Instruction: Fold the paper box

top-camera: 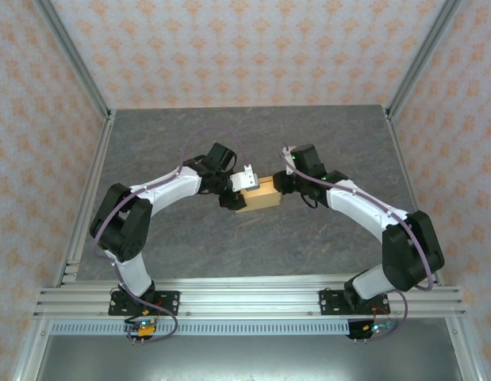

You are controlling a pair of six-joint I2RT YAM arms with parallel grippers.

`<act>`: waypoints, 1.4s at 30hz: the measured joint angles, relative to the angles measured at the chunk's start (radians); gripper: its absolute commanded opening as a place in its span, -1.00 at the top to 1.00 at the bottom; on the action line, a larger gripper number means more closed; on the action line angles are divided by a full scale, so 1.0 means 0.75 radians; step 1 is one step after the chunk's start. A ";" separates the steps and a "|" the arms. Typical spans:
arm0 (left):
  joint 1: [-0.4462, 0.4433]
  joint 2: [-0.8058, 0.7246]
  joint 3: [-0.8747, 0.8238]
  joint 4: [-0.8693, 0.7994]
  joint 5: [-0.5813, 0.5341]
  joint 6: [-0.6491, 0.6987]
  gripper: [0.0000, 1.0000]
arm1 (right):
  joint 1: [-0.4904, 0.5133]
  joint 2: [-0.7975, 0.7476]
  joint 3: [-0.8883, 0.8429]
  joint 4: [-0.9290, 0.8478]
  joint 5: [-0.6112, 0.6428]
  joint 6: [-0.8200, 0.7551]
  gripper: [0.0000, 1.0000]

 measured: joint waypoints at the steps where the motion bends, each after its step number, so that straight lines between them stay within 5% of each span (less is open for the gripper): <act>1: 0.001 0.001 0.001 -0.001 -0.001 0.000 -0.02 | 0.021 0.013 0.021 -0.019 0.037 0.006 0.53; 14: 0.039 0.016 0.016 0.034 -0.001 -0.100 -0.15 | 0.130 0.093 0.119 -0.116 0.309 0.173 0.69; 20: 0.050 -0.097 -0.135 0.253 0.004 -0.290 -0.73 | 0.179 0.094 0.097 -0.113 0.389 0.282 0.69; 24: 0.049 -0.276 -0.281 0.425 -0.027 -0.461 -0.77 | 0.220 0.099 0.091 -0.103 0.433 0.330 0.70; 29: 0.049 -0.555 -0.406 0.547 -0.267 -0.824 -0.71 | 0.224 0.119 0.091 -0.091 0.472 0.373 0.71; 32: 0.049 -0.655 -0.405 0.541 -0.410 -1.007 -0.44 | 0.225 0.126 0.092 -0.090 0.490 0.387 0.71; 35: 0.048 -0.664 -0.405 0.511 -0.519 -1.157 -0.29 | 0.225 0.126 0.094 -0.091 0.493 0.396 0.71; 42: -0.043 -0.550 -0.426 0.456 -0.677 -1.282 -0.30 | 0.225 0.126 0.095 -0.092 0.497 0.398 0.72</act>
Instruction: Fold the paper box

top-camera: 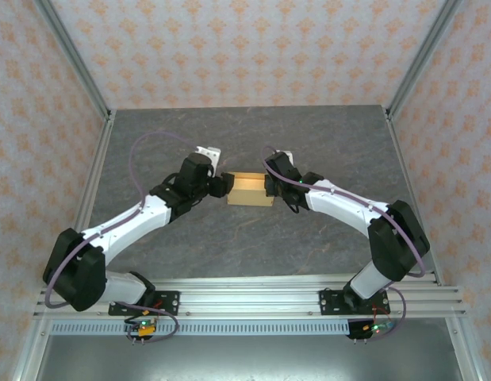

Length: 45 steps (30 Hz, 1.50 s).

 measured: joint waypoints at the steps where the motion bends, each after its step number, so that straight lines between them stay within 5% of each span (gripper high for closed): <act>1: -0.006 0.011 0.000 -0.001 -0.008 0.001 -0.27 | 0.000 0.000 0.001 -0.002 -0.001 -0.001 0.72; 10: -0.011 0.146 0.038 -0.017 -0.065 0.057 -0.01 | 0.000 0.000 0.005 -0.014 0.000 0.004 0.73; 18: -0.003 0.202 0.111 -0.024 -0.032 0.192 0.43 | 0.000 0.000 0.012 -0.028 -0.001 0.004 0.74; 29: 0.032 0.230 0.120 0.004 0.065 0.299 0.27 | 0.000 0.000 0.019 -0.047 -0.002 0.003 0.74; 31: 0.054 0.230 0.128 0.001 0.081 0.313 0.38 | 0.000 0.000 0.019 -0.047 -0.003 0.003 0.75; 35: 0.096 0.244 0.165 -0.001 0.146 0.337 0.96 | 0.000 0.000 0.019 -0.046 -0.012 0.003 0.75; 45: 0.112 0.265 0.171 0.012 0.275 0.346 1.00 | 0.002 0.000 0.030 -0.077 -0.016 0.010 0.72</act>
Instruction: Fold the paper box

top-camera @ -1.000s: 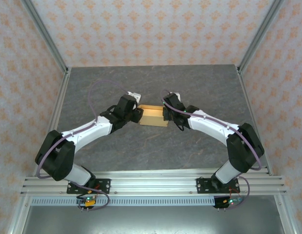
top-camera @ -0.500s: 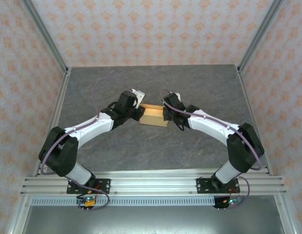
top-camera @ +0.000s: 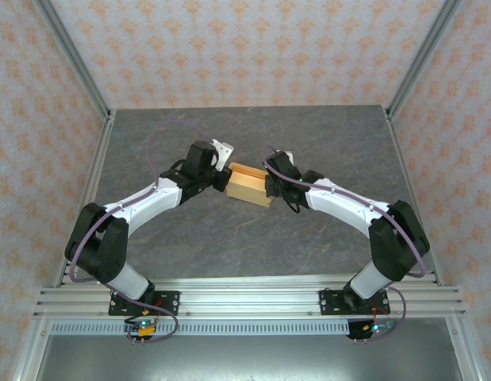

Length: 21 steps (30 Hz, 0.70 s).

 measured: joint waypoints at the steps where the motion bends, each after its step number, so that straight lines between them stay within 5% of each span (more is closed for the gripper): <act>1: 0.000 0.000 0.000 0.002 0.006 -0.007 1.00 | 0.000 0.000 0.003 -0.006 0.000 0.005 0.72; 21: -0.050 0.000 -0.106 0.139 -0.031 -0.314 1.00 | 0.001 0.075 0.131 -0.134 0.040 0.190 0.59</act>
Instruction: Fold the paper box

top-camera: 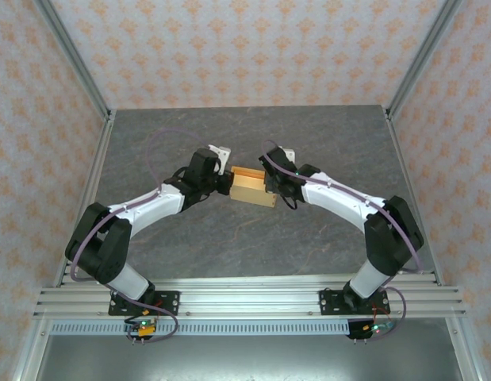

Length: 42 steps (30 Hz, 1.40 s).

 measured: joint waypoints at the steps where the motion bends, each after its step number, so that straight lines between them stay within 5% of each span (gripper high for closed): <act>1: -0.006 0.000 0.000 0.001 -0.014 -0.010 1.00 | 0.000 0.008 0.011 -0.008 0.001 0.017 0.58; 16: -0.086 0.046 0.002 0.056 -0.171 -0.062 1.00 | 0.008 0.017 0.050 -0.120 0.015 0.148 0.45; 26: -0.093 0.054 0.010 0.054 -0.181 -0.062 1.00 | 0.013 -0.025 0.071 -0.178 0.042 0.148 0.69; 42: -0.113 0.068 0.033 0.020 -0.283 -0.062 1.00 | 0.014 -0.025 0.158 -0.253 0.005 0.166 0.79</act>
